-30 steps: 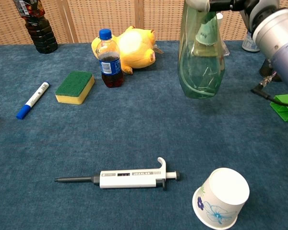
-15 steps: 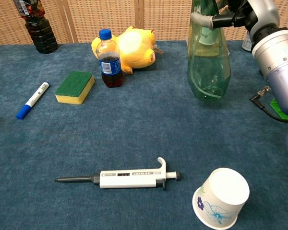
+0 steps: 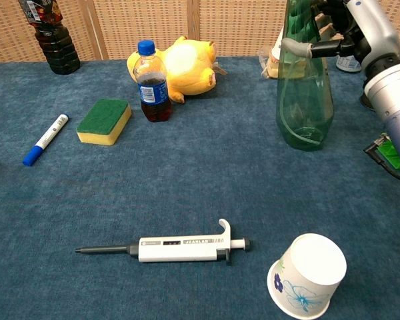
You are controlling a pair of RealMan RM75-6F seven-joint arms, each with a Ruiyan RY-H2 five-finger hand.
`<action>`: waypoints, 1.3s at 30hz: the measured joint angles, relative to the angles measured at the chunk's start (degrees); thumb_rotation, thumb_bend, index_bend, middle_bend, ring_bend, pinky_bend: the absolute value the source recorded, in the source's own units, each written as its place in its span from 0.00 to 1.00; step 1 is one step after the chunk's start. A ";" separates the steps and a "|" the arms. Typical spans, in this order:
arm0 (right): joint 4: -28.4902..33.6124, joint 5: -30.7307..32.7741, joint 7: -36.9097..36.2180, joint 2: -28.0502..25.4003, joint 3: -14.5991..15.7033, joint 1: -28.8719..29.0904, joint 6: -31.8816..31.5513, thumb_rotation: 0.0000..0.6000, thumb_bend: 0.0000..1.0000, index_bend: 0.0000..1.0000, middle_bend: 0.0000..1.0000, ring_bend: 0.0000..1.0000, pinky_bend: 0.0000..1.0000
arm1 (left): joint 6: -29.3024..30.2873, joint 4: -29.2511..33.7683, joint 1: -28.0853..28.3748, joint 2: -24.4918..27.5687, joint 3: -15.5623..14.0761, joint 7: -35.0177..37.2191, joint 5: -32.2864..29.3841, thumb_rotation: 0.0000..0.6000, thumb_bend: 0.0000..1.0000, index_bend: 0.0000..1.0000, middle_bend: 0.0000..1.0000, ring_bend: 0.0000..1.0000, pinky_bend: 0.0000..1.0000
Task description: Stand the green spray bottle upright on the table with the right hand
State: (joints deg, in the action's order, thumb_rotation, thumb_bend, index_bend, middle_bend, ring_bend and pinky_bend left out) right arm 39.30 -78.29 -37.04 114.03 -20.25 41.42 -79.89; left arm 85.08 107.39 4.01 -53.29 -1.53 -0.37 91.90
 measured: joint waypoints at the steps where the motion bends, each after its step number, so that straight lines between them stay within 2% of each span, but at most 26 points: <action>1: -0.16 -0.07 -0.16 -0.02 0.14 -0.19 -0.08 1.00 0.23 0.60 0.57 0.48 0.52 | 0.03 0.15 0.00 0.06 0.01 -0.09 0.05 1.00 0.33 0.30 0.30 0.19 0.06; 16: 3.11 -1.61 -1.25 -3.14 1.91 -3.90 -3.24 1.00 0.23 0.59 0.56 0.47 0.51 | -0.39 1.13 0.43 0.17 -0.04 -1.00 0.98 1.00 0.33 0.30 0.30 0.18 0.06; 24: 8.03 -3.57 -0.81 -6.15 3.55 -5.35 -4.34 1.00 0.28 0.53 0.53 0.44 0.46 | -0.58 0.85 0.52 -0.18 -0.11 -0.81 1.03 1.00 0.33 0.30 0.30 0.18 0.06; 33: 12.03 -4.18 -0.15 -8.75 3.77 -5.81 -3.71 1.00 0.28 0.44 0.50 0.41 0.43 | -0.75 0.58 0.64 -0.43 -0.07 -0.74 0.95 1.00 0.33 0.30 0.30 0.17 0.06; 39: 13.11 -4.01 -0.15 -9.46 3.55 -6.11 -3.32 1.00 0.29 0.42 0.49 0.41 0.43 | -0.92 0.45 0.80 -0.55 0.01 -0.86 0.87 1.00 0.33 0.30 0.30 0.17 0.06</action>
State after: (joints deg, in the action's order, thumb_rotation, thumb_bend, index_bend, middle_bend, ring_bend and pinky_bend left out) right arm 52.41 -82.30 -37.20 104.57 -16.70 35.32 -83.21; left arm 84.16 107.83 4.81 -53.84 -1.52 -1.24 92.77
